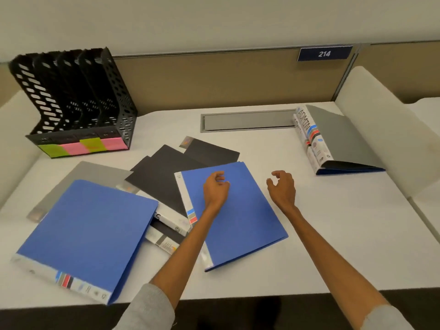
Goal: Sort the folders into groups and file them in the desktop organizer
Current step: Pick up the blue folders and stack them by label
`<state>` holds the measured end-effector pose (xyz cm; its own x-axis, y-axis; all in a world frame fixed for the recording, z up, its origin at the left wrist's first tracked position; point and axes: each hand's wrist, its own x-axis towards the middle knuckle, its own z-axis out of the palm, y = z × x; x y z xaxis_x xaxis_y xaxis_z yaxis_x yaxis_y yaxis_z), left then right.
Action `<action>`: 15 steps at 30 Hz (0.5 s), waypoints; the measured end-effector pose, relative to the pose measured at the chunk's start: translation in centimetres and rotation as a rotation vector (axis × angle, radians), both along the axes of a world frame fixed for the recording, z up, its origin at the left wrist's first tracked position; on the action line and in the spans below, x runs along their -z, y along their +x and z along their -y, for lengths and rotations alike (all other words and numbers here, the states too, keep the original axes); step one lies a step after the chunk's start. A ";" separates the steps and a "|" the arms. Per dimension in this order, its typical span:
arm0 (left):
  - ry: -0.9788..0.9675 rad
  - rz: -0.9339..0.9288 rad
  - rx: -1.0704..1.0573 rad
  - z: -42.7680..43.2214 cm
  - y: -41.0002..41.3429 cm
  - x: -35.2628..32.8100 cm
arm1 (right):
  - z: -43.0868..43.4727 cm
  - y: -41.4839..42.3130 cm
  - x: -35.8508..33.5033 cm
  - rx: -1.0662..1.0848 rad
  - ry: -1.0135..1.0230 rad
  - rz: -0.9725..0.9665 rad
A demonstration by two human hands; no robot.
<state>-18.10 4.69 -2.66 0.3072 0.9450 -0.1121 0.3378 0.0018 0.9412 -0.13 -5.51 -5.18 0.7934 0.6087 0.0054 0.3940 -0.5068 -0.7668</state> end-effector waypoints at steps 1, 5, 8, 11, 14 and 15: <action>0.027 -0.013 -0.012 -0.1 -1.7 -0.1 | 0.0 -1.6 0.3 -0.001 -0.051 -0.019; 0.111 -0.035 -0.068 -0.3 -7.4 0.1 | 0.2 -6.7 1.2 0.009 -0.189 -0.029; 0.164 -0.077 -0.115 -0.1 -10.3 -0.1 | 0.4 -9.0 1.7 0.000 -0.238 -0.001; 0.171 -0.149 -0.154 0.6 -12.3 0.0 | 1.0 -10.8 2.1 -0.016 -0.294 0.029; 0.010 -0.160 -0.165 0.9 -13.9 0.6 | 1.5 -11.8 2.1 -0.020 -0.300 0.038; -0.073 -0.141 -0.154 1.0 -14.3 0.8 | 1.6 -12.0 2.2 -0.029 -0.307 0.040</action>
